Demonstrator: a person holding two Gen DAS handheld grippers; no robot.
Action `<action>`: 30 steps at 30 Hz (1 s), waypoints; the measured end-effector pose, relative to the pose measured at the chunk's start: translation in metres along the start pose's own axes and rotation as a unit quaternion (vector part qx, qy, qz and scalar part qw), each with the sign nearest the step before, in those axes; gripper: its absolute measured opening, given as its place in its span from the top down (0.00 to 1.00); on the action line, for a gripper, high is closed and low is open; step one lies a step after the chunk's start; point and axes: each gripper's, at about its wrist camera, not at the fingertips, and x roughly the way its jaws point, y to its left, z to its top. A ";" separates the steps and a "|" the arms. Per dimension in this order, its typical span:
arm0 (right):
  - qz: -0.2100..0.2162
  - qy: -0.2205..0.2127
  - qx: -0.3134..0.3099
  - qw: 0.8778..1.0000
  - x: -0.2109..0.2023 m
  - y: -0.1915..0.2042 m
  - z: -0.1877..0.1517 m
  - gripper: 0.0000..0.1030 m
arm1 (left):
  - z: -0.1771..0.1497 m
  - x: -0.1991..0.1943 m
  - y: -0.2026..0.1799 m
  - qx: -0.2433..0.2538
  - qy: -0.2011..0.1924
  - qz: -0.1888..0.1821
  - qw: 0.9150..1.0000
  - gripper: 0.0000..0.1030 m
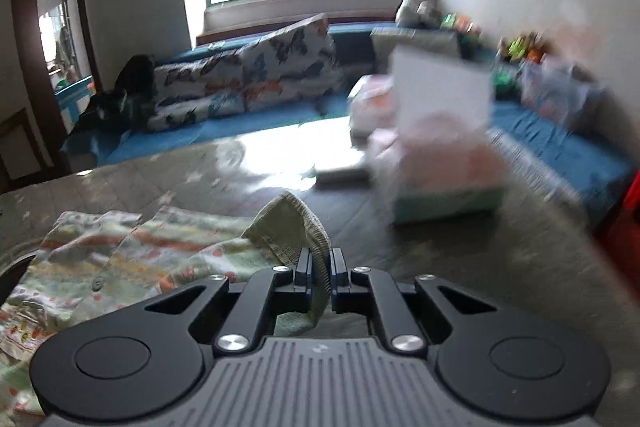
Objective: Fold clothes
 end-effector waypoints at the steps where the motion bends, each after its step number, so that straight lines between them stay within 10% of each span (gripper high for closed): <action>1: -0.012 -0.010 -0.003 1.000 -0.010 -0.007 0.003 0.93 | 0.001 -0.003 0.002 -0.003 -0.004 0.003 1.000 0.99; 9: -0.115 -0.033 -0.001 0.993 -0.064 -0.069 -0.002 0.93 | -0.005 -0.020 0.023 -0.017 0.002 0.002 1.000 1.00; 17: -0.178 0.048 0.029 0.983 -0.060 -0.105 -0.050 0.92 | -0.014 -0.011 0.012 0.003 0.028 -0.007 1.000 0.93; 21: -0.187 0.079 0.031 0.979 -0.048 -0.107 -0.068 0.82 | -0.015 -0.005 0.001 0.024 0.030 -0.003 0.999 0.57; 30: -0.182 0.063 0.018 0.981 -0.057 -0.101 -0.066 0.62 | -0.018 0.024 -0.010 0.056 0.050 0.027 0.997 0.48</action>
